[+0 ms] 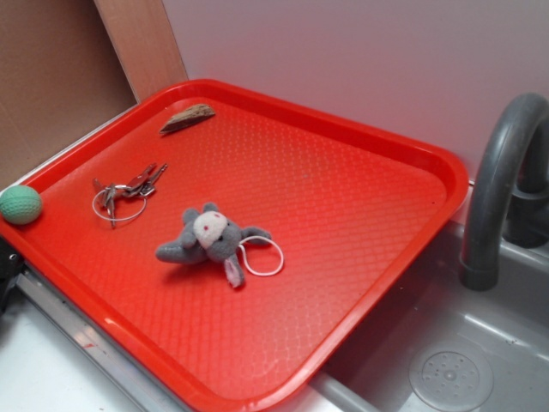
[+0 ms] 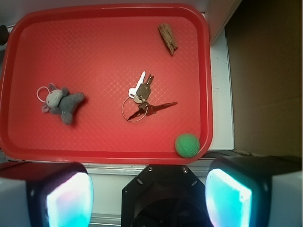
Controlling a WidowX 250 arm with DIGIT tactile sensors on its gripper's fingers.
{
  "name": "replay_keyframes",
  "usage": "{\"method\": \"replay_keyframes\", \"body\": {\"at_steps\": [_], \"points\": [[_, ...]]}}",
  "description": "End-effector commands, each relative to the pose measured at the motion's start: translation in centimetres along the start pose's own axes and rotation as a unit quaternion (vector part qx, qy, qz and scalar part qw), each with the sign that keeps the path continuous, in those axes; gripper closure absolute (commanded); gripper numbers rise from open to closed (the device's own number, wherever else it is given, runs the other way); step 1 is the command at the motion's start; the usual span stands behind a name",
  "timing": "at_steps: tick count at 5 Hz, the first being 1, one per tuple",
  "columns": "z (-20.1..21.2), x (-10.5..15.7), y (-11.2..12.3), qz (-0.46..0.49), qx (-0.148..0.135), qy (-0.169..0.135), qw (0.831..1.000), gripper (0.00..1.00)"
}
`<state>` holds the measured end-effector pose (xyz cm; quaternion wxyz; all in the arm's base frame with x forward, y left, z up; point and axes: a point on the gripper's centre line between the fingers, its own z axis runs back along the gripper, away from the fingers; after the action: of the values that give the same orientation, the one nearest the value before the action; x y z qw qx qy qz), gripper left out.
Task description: Grab the wood chip.
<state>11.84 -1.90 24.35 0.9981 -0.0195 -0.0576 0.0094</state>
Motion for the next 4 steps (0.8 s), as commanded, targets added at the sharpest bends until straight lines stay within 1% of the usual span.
{"method": "replay_keyframes", "body": {"at_steps": [1, 2, 3, 4], "points": [[0.0, 0.0, 0.0, 0.0, 0.0, 0.0, 1.0, 0.0], [-1.4, 2.2, 0.8, -0.011, 0.003, -0.011, 1.0, 0.0], [-2.6, 4.7, 1.8, -0.038, -0.002, -0.022, 0.999, 0.0], [-4.7, 7.4, 2.1, -0.07, 0.024, -0.026, 0.997, 0.0]]}}
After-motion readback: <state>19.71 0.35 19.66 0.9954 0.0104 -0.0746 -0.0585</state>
